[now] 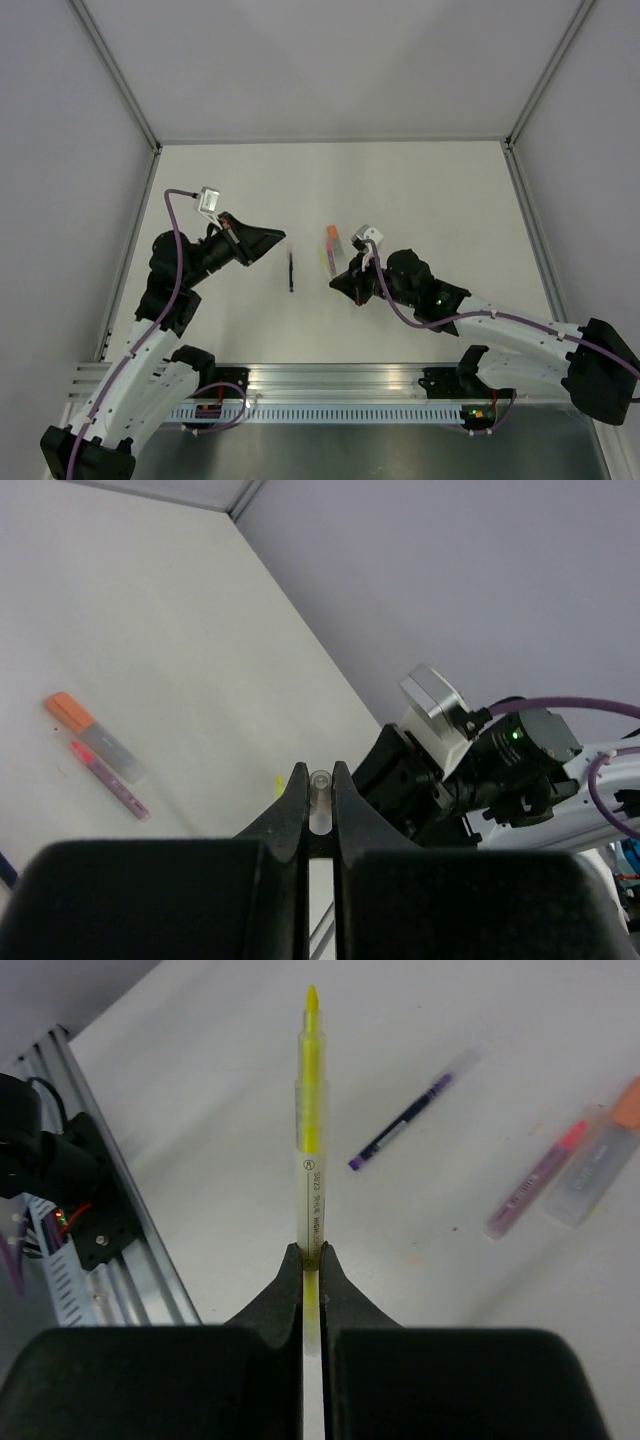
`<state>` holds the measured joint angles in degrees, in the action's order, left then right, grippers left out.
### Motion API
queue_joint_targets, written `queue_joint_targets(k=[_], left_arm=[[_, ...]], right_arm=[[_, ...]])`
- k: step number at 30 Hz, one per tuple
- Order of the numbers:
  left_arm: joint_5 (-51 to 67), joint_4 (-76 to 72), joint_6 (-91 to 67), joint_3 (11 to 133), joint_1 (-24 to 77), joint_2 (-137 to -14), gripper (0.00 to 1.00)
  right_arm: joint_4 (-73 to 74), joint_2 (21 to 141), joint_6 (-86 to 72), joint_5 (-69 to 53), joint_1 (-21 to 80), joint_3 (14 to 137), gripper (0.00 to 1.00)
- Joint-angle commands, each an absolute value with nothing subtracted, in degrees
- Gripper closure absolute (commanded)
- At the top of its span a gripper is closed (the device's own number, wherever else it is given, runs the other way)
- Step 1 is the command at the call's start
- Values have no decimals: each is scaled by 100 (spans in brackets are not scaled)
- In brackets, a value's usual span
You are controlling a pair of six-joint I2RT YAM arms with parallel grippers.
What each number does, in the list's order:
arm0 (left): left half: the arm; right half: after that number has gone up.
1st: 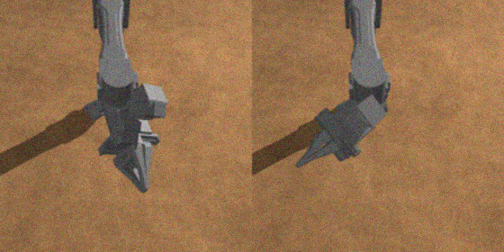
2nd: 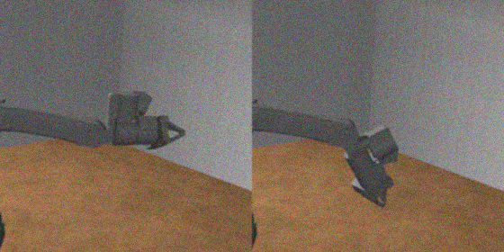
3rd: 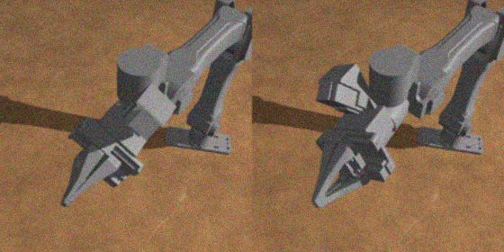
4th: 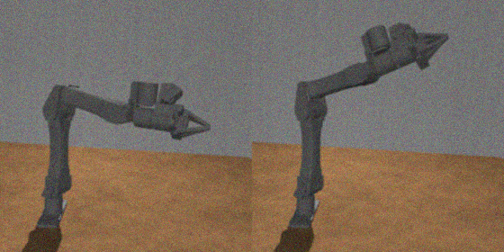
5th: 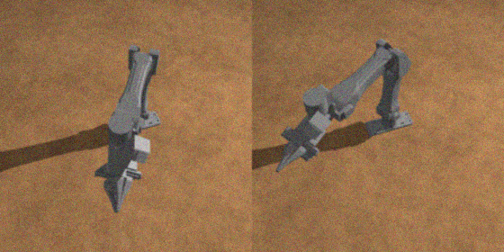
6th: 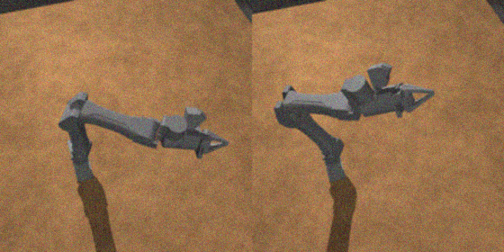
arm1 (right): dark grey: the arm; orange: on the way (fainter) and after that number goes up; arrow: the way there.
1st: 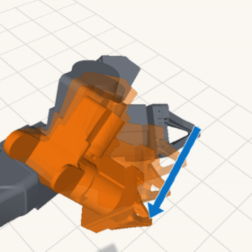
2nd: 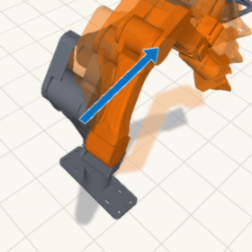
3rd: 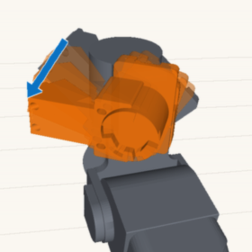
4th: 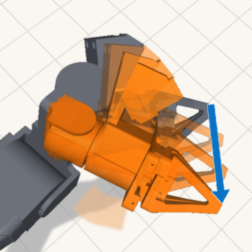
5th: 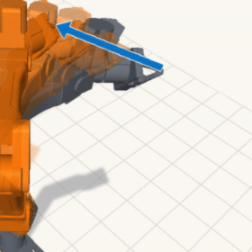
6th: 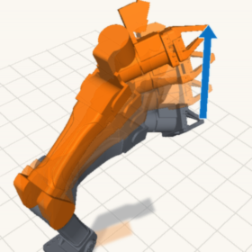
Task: Insert the pens into the pen caps
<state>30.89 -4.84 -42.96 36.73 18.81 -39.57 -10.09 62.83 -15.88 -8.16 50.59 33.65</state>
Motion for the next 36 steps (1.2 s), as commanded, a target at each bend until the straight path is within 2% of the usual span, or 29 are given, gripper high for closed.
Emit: queue_joint_targets(k=[1, 10, 36], left_arm=[[3602, -1352, -4263, 3797, 1854, -4148, 98], [4253, -2460, -4254, 3621, 1863, -4500, 98], [4474, -2215, -3858, 3551, 1872, -4772, 98]], right_arm=[[-2530, 5915, -2364, -195, 5597, 3103, 100], [-3181, 6275, -2399, 97, 6065, 3102, 100], [-3419, 7014, -2373, -35, 6504, 3726, 100]])
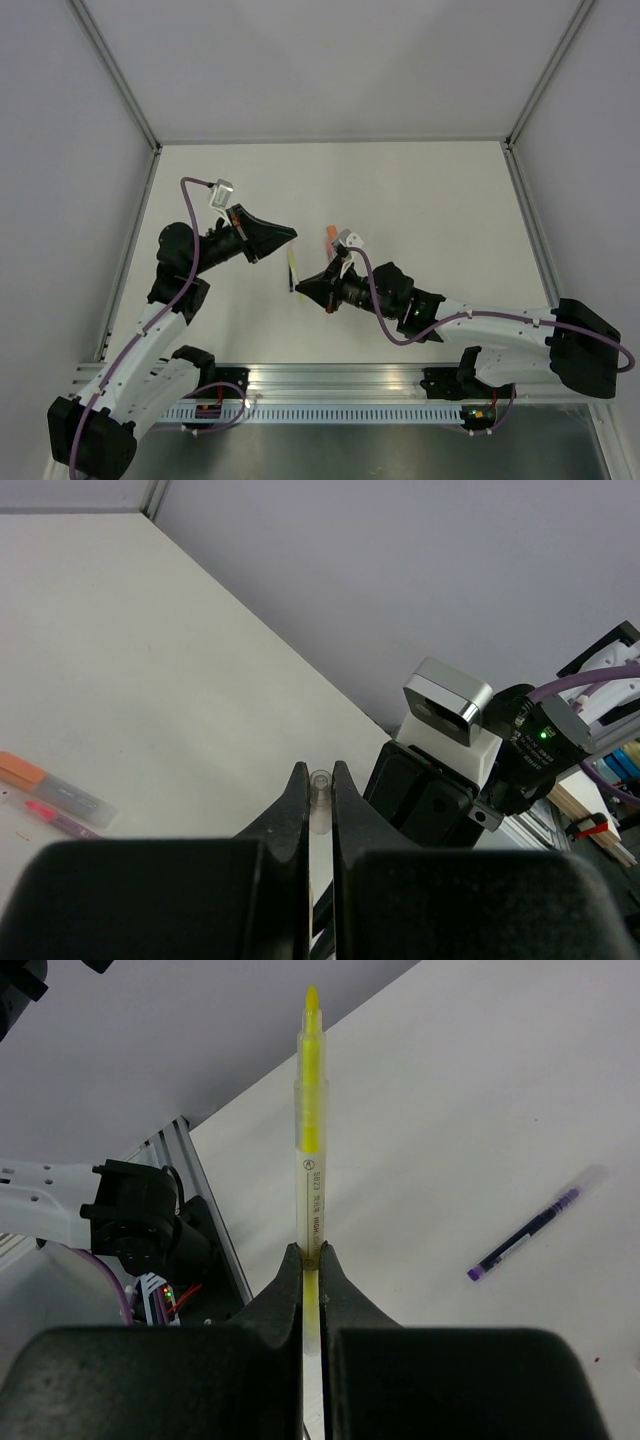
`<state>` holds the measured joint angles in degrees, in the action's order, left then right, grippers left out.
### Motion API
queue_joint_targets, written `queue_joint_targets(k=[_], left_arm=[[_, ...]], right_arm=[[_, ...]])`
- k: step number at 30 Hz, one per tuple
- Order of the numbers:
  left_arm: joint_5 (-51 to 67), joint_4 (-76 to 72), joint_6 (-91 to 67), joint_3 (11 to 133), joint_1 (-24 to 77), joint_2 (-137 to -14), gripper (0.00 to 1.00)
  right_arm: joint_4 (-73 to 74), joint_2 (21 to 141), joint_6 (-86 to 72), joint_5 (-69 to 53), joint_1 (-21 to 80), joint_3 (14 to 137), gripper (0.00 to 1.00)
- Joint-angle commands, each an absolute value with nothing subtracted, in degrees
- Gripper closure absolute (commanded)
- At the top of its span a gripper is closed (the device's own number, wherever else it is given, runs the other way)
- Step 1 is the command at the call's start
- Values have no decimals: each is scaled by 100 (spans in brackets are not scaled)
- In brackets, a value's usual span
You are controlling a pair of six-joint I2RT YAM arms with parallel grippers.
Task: Insert the pens into the pen caps
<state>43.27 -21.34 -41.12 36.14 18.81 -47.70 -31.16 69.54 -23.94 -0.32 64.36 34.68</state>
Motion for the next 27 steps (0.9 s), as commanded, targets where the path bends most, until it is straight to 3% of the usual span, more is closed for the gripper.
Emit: queue_joint_targets(k=[1, 27], left_arm=[[4474, -2206, -3841, 3525, 1863, -4764, 98], [4333, -2030, -3806, 3375, 1863, -4465, 98]], right_arm=[[-3419, 7022, -2356, -35, 6513, 3735, 100], [-3357, 7022, -2294, 114, 6548, 3691, 100]])
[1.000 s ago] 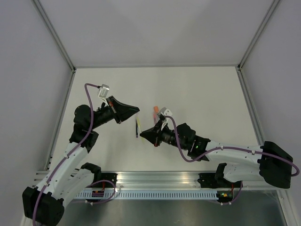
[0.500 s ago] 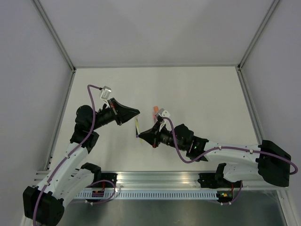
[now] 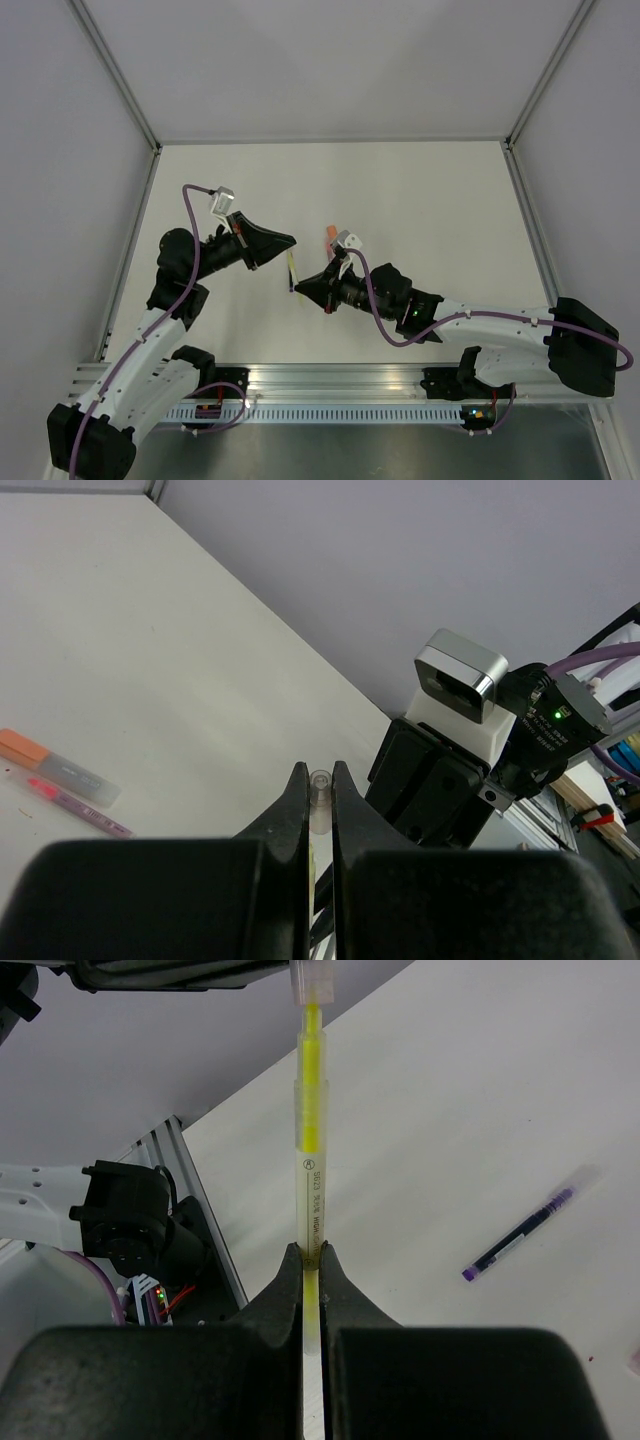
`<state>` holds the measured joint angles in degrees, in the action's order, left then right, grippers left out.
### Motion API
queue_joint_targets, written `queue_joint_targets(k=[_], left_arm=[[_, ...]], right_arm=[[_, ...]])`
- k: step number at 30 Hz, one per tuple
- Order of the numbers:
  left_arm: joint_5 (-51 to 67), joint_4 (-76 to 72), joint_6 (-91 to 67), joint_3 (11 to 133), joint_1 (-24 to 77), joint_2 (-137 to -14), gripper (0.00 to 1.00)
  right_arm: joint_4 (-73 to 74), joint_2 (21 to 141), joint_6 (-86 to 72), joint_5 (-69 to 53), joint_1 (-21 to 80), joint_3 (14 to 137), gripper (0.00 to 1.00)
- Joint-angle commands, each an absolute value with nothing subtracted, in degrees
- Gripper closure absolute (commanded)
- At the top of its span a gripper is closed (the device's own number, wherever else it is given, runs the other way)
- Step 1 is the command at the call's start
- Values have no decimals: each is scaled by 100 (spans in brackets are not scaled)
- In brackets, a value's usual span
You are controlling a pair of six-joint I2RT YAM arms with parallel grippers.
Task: Insert the pens into the pen caps
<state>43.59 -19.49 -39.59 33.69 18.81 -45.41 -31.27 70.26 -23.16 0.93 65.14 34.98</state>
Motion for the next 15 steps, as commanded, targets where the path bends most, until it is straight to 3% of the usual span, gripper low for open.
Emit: queue_joint_targets(k=[1, 15], left_arm=[[4350, -2030, -3814, 3384, 1863, -4465, 98], [4122, -1969, -3788, 3305, 1863, -4456, 98]], right_arm=[[-3357, 7022, -2294, 123, 6557, 3674, 100], [-3296, 6996, -2259, 97, 6609, 3639, 100]])
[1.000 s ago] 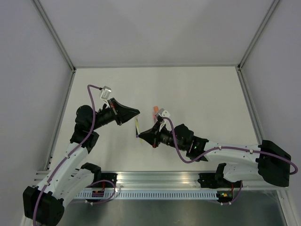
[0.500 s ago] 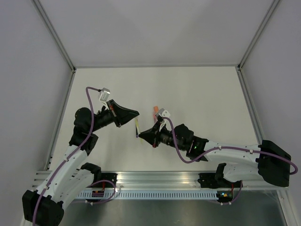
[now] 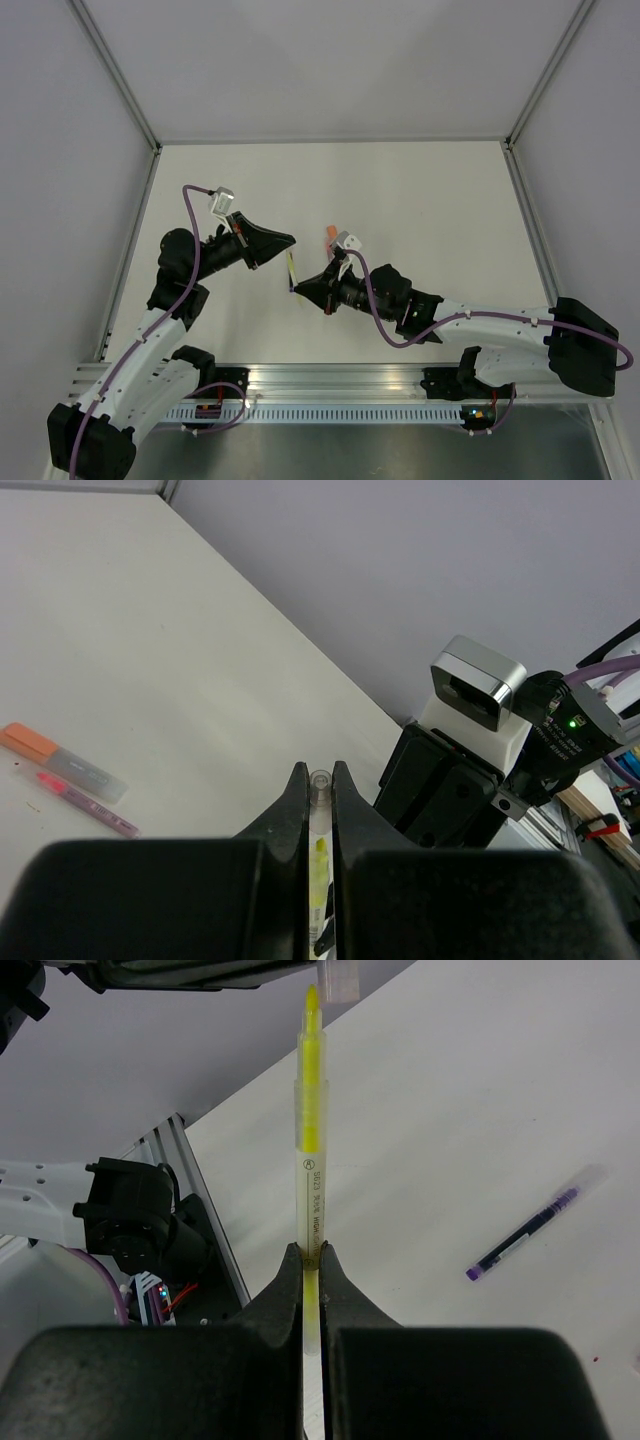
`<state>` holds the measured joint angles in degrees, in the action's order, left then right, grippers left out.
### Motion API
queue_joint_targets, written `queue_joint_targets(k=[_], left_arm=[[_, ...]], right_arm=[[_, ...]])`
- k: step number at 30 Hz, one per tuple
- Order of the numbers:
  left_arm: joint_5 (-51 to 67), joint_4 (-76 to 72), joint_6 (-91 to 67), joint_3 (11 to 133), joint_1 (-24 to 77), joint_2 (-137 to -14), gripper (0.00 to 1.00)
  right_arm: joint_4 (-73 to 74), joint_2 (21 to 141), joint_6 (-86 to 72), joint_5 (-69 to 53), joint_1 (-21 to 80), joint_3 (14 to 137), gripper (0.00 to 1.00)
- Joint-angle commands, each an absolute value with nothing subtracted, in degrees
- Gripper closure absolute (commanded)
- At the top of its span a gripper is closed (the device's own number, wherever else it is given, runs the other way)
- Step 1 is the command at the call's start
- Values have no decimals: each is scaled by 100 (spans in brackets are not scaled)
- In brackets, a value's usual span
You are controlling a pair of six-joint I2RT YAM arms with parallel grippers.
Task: Insert the pens into the pen caps
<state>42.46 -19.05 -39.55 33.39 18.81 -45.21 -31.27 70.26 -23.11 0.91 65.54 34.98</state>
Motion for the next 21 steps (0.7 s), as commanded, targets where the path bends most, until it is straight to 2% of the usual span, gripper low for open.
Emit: queue_joint_targets(k=[1, 21], left_arm=[[4131, -1977, -3797, 3305, 1863, -4456, 98], [4192, -2153, -4043, 3287, 1863, -4421, 98]], right_arm=[[-3278, 6979, -2250, 97, 6627, 3630, 100], [-3076, 6680, -2180, 281, 6627, 3463, 100]])
